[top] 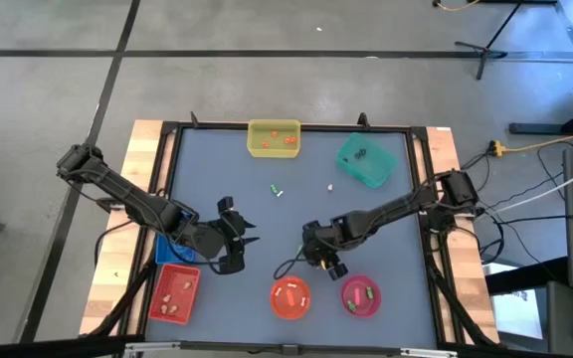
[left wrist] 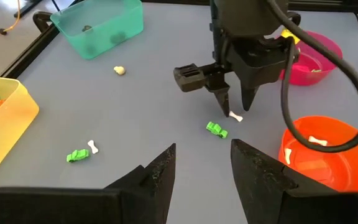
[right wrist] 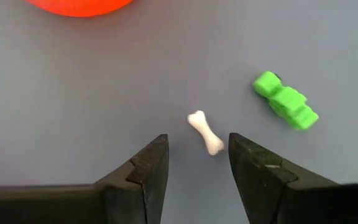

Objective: Sort Halloween decoration
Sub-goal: Put the white bone toy into the orange bowl

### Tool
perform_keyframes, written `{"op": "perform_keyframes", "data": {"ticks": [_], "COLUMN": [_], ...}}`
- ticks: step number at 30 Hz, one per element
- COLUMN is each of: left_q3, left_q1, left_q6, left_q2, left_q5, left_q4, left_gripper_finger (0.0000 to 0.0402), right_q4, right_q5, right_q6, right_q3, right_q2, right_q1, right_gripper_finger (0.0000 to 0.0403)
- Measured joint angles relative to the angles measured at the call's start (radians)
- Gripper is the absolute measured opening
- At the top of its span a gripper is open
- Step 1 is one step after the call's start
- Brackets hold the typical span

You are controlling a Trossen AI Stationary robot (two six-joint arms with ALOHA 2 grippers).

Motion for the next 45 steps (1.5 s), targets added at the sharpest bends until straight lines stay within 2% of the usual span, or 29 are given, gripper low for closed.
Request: {"op": "perform_keyframes", "data": {"ticks": [10, 21, 26, 45], "left_q3": [0.000, 0.000, 0.000, 0.000], "left_q1": [0.000, 0.000, 0.000, 0.000], "left_q6": [0.000, 0.000, 0.000, 0.000], "left_q2": [0.000, 0.000, 0.000, 0.000], "left_q5": [0.000, 0.000, 0.000, 0.000], "left_q4": [0.000, 0.000, 0.000, -0.002], "left_gripper_finger": [0.0139, 0.0139, 0.0139, 0.0139], "right_q4": [0.052, 0.042, 0.017, 0.031], "right_q5": [0.003, 0.006, 0.040, 0.003], "right_q6": [-0.001, -0.002, -0.002, 0.001], "right_q3": [0.000, 0.000, 0.000, 0.002], "right_q2": [0.000, 0.000, 0.000, 0.032], "right_q1": [0.005, 0.005, 0.005, 0.005], "right_gripper_finger": [0.0165, 0.0165, 0.0165, 0.0164]}}
